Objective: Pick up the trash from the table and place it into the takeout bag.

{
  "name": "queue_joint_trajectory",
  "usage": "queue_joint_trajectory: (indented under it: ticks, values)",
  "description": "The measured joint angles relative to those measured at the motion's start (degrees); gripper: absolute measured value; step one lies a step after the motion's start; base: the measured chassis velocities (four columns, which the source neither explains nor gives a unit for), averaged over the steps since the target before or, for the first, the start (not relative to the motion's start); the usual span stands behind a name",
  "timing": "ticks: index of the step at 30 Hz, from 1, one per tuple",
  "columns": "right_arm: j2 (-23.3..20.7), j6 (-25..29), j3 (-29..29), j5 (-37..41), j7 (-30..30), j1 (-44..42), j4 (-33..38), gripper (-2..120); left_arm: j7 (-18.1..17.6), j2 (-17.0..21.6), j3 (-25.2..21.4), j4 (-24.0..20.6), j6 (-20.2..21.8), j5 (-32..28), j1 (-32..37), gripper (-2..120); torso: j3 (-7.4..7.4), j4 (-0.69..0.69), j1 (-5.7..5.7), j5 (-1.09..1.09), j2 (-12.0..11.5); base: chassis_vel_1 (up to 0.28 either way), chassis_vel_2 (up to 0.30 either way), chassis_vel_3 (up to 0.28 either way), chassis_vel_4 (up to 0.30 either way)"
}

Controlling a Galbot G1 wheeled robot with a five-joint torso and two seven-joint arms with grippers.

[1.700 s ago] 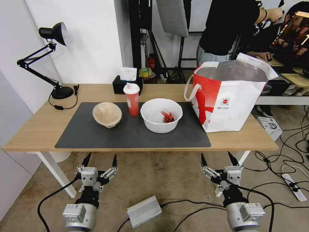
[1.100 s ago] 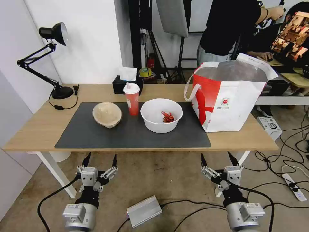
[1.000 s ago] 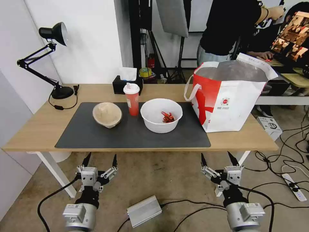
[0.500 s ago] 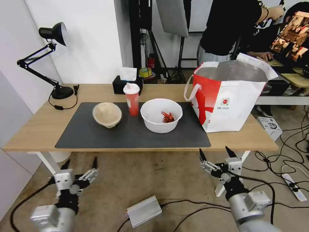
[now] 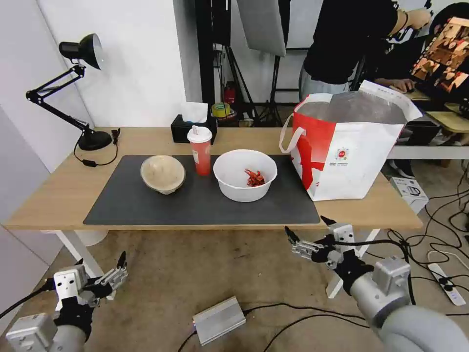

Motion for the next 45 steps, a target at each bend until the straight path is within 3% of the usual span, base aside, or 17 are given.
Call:
queue_joint_trajectory:
  ticks: [4,27,29,37,45]
  values:
    - [-2.2,-0.8,-0.7,1.4,0.8,0.5,0.0,100,0.2,0.1,0.0,0.1,-0.2,-0.6,-0.7,100,0.0,-0.01,0.0,0.01,0.0,0.0,0.0,0.0,0.0]
    - [-0.8,1.1,-2.6,0.9,0.0,1.8,-0.2,100,0.4,0.8,0.3,0.2,-3.1,-2.5,-3.0,100,0.0,-0.01,0.0,0.01,0.0,0.0,0.0,0.0,0.0]
    - [-1.3,5.4,-2.4,1.2,-2.6,3.2,-0.3,100,0.7,0.9,0.4,0.2,-3.4,-3.0,-3.5,100,0.0,-0.01,0.0,0.0,0.0,0.0,0.0,0.0,0.0]
    - [-2.3,8.5,-2.4,2.7,-4.2,6.5,-1.7,100,0.9,1.2,0.7,0.2,-3.7,-3.4,-4.3,100,0.0,-0.01,0.0,0.01,0.0,0.0,0.0,0.0,0.0]
    - [-4.5,14.9,-2.2,6.8,-8.4,11.2,-4.7,100,1.1,1.6,1.1,0.2,-4.2,-3.5,-5.5,100,0.0,-0.01,0.0,0.01,0.0,0.0,0.0,0.0,0.0]
